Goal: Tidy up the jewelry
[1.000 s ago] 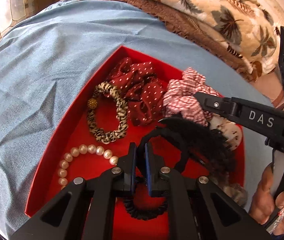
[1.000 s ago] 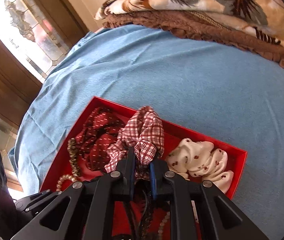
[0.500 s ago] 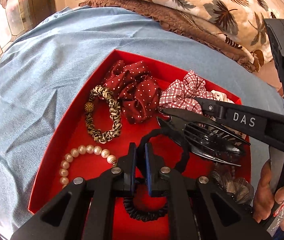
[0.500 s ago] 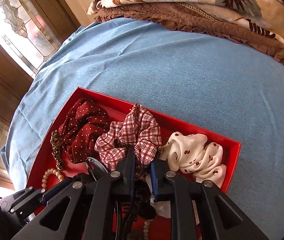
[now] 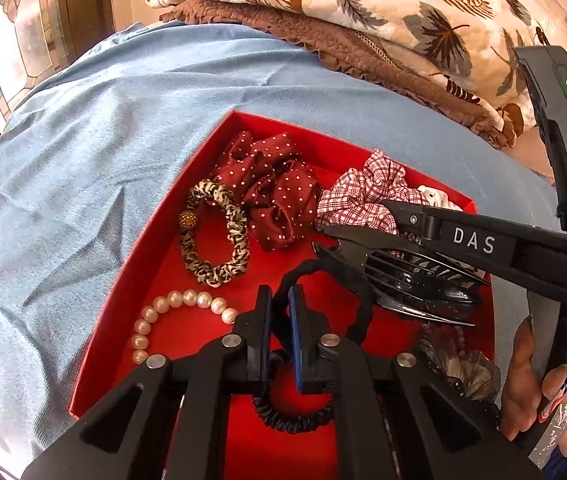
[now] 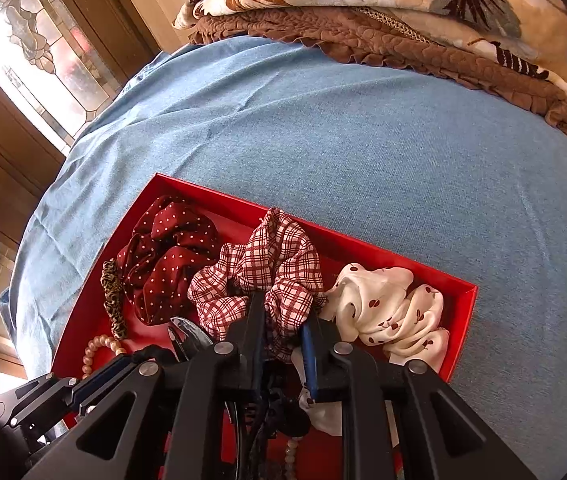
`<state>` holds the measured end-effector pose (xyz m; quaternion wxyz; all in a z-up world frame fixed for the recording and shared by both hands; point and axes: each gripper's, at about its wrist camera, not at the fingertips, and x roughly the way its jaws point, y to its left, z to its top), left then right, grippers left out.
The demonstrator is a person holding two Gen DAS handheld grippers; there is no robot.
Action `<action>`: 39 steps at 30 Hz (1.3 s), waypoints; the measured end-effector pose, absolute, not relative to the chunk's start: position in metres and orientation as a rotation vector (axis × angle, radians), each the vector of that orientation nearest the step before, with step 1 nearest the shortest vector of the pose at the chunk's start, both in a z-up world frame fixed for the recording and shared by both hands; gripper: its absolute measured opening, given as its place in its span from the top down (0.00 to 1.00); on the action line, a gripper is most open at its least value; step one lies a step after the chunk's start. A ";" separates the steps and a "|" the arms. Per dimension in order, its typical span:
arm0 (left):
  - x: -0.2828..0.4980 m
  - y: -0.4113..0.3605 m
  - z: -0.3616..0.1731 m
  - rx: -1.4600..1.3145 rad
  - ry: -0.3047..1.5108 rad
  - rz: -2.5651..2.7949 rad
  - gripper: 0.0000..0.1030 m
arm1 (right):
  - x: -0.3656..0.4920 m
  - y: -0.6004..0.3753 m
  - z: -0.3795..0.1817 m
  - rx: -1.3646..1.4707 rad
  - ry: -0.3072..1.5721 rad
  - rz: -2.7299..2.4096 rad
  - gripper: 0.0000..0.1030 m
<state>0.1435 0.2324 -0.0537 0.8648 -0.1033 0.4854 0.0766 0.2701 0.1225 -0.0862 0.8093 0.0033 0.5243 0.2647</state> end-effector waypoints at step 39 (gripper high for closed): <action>0.095 0.251 0.001 -0.252 0.832 0.231 0.46 | 0.181 0.082 -0.006 0.075 0.950 0.570 0.52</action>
